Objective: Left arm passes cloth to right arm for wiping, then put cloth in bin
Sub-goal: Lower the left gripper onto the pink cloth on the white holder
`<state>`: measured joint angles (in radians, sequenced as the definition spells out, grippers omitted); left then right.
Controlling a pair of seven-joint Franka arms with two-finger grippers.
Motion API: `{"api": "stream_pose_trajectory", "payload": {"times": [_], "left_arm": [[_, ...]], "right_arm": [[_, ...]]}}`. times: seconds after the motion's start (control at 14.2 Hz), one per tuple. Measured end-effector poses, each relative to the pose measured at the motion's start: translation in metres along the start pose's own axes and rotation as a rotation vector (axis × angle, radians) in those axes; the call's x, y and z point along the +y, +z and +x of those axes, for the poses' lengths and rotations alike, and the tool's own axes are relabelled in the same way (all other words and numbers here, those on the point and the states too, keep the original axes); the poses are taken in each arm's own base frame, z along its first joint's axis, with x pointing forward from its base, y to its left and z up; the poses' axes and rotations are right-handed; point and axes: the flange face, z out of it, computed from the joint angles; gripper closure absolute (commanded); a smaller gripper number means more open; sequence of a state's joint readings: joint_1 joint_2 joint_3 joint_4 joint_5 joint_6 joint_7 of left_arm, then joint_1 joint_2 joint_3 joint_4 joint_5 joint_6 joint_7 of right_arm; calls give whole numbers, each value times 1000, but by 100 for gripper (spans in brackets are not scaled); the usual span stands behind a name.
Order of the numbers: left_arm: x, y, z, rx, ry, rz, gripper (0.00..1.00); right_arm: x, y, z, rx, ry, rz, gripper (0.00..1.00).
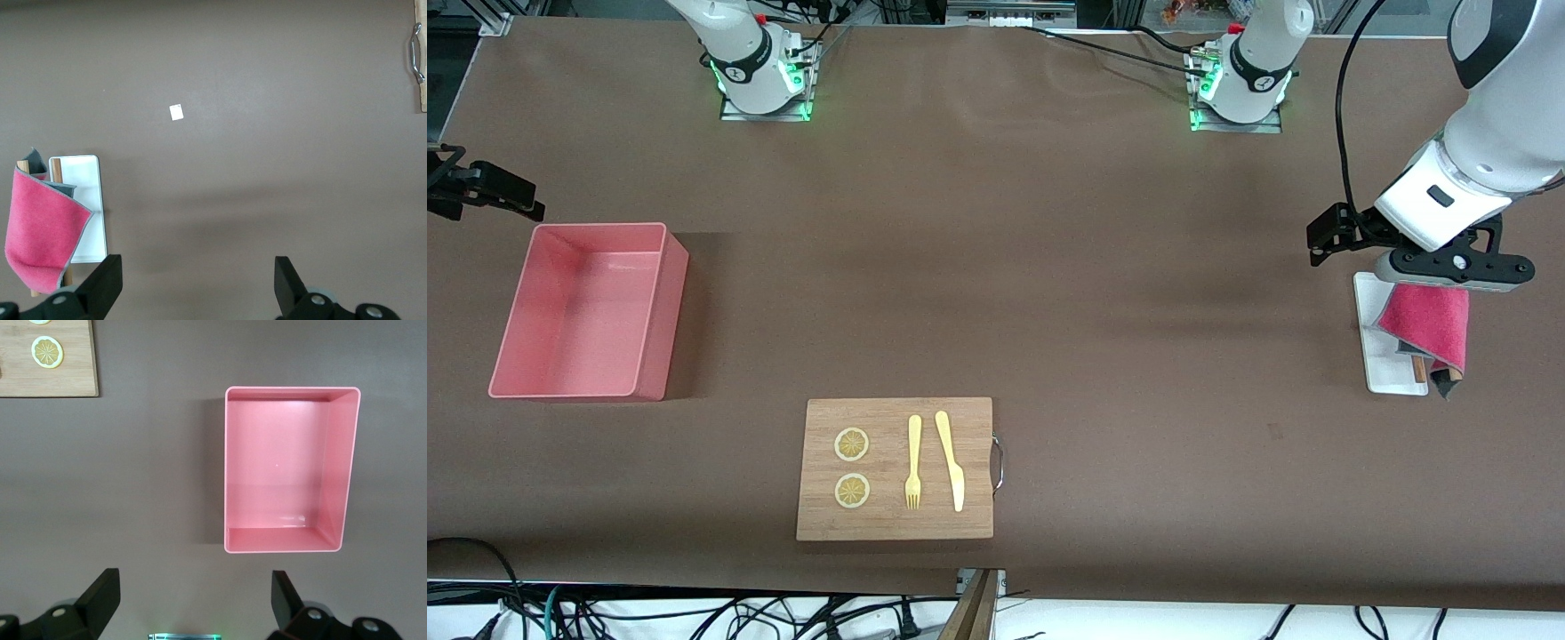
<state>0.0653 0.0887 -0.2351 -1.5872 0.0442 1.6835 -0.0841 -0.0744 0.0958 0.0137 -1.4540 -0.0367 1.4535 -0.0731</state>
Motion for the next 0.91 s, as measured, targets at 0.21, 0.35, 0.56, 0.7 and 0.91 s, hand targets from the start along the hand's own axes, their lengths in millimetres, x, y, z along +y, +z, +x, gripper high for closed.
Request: {"api": "stream_pose_trajectory", "payload": {"times": [0.21,0.35,0.56,0.7,0.91], "left_arm": [[-4,0,0,0,-7,0,0],[-6,0,0,0,-11,0,0],[-6,0,0,0,-11,0,0],[-6,0,0,0,-11,0,0],[-6,0,0,-3,-11,0,0]], "right_arm": [[0,0,0,0,0,0,0],[0,0,0,0,0,0,0],[0,0,0,0,0,0,0],[0,0,0,0,0,0,0],[0,0,0,0,0,0,0]]}}
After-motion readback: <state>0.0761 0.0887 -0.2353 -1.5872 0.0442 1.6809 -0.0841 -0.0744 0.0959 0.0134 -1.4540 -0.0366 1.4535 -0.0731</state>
